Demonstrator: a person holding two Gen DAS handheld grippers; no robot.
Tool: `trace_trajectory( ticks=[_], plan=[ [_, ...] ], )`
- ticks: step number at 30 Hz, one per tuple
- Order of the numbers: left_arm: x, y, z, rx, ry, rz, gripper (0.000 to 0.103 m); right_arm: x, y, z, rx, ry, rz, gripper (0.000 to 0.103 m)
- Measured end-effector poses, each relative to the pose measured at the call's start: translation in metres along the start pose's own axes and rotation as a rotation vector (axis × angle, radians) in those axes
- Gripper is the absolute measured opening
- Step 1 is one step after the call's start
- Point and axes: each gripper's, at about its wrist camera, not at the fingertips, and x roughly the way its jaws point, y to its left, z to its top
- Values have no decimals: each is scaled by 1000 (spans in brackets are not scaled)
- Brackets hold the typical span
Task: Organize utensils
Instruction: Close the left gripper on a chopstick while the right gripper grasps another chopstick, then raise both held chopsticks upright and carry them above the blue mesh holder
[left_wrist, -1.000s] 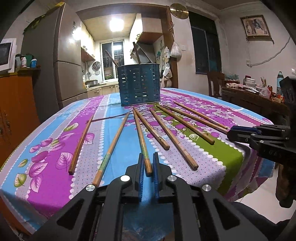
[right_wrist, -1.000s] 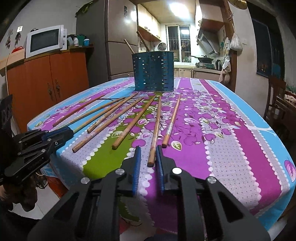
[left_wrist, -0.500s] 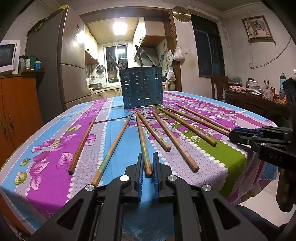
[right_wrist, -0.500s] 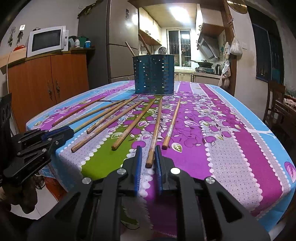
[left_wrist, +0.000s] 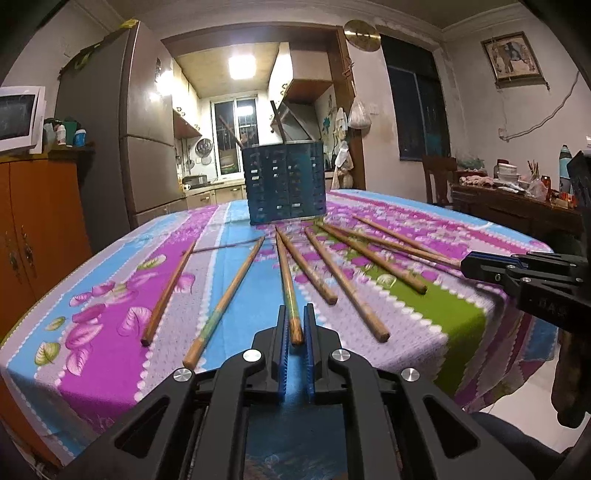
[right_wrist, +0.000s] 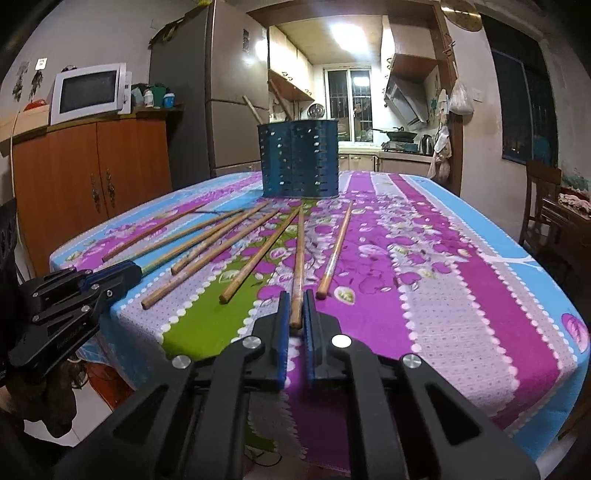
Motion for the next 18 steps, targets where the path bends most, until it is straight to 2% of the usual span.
trace_trajectory(
  ticks=[7,14,18],
  plan=[
    [-29,1,33,-8,-97,-17,8,-32,1,30,-21,-87,-8,6],
    [-52,4,78,4,-209,-19,8,-60,5,78,-100,-192,0,6],
    [-55,8,106,9,-261,-7,8,-61,4,107,-135,-225,21,6]
  ],
)
